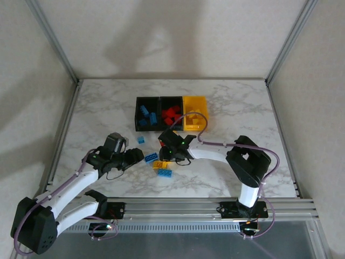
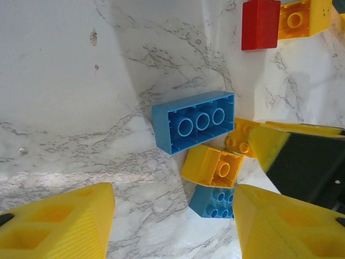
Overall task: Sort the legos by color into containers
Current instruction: Pick up the lego from the center of the table, then place the lego in the container.
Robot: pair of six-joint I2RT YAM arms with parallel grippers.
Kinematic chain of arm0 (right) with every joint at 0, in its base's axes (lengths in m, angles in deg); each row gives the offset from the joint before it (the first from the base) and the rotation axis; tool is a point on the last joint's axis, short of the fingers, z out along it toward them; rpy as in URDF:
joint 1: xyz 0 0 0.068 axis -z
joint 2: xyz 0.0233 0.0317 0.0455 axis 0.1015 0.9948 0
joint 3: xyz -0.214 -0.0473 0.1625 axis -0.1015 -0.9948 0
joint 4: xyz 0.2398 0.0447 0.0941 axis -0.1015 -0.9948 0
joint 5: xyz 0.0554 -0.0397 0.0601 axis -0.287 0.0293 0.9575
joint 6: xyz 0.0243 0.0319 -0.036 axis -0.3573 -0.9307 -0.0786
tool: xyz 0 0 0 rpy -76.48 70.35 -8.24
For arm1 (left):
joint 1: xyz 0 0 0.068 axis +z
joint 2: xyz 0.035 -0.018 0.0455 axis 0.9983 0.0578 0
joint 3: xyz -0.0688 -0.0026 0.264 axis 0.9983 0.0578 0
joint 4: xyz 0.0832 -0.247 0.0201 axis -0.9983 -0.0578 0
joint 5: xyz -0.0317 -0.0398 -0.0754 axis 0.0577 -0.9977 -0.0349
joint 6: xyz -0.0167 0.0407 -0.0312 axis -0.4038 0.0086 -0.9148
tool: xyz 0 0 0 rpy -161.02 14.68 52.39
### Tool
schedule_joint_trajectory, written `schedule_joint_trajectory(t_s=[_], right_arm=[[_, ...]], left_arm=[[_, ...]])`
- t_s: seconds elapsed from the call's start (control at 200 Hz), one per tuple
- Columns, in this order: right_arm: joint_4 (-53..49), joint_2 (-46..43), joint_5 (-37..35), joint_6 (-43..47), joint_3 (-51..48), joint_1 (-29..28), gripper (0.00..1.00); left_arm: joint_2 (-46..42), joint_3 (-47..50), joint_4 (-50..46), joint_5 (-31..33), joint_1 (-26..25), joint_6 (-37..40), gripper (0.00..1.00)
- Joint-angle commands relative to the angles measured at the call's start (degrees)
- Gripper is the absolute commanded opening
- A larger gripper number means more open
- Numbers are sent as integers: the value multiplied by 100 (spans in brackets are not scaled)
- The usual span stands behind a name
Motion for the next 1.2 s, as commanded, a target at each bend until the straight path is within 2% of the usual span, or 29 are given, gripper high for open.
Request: schedule_joint_trajectory(t_s=[0.0, 0.27, 0.546, 0.846, 1.197], right_arm=[[-318, -419, -317, -12, -89, 125, 40], [-655, -1238, -594, 196, -68, 603, 40], [-782, -1372, -718, 728, 481, 1579, 40], [-578, -331, -745, 1070, 1771, 2493, 40], [-719, 1178, -816, 1084, 3242, 2846, 41]], left_arm=[[78, -49, 203, -22, -72, -88, 60], [439, -436, 680, -18, -387, -245, 60], [1178, -1381, 1279, 116, -813, -454, 59], [1897, -2082, 1401, 168, -1129, -383, 58], [1827, -2108, 1301, 277, -1137, -314, 59]])
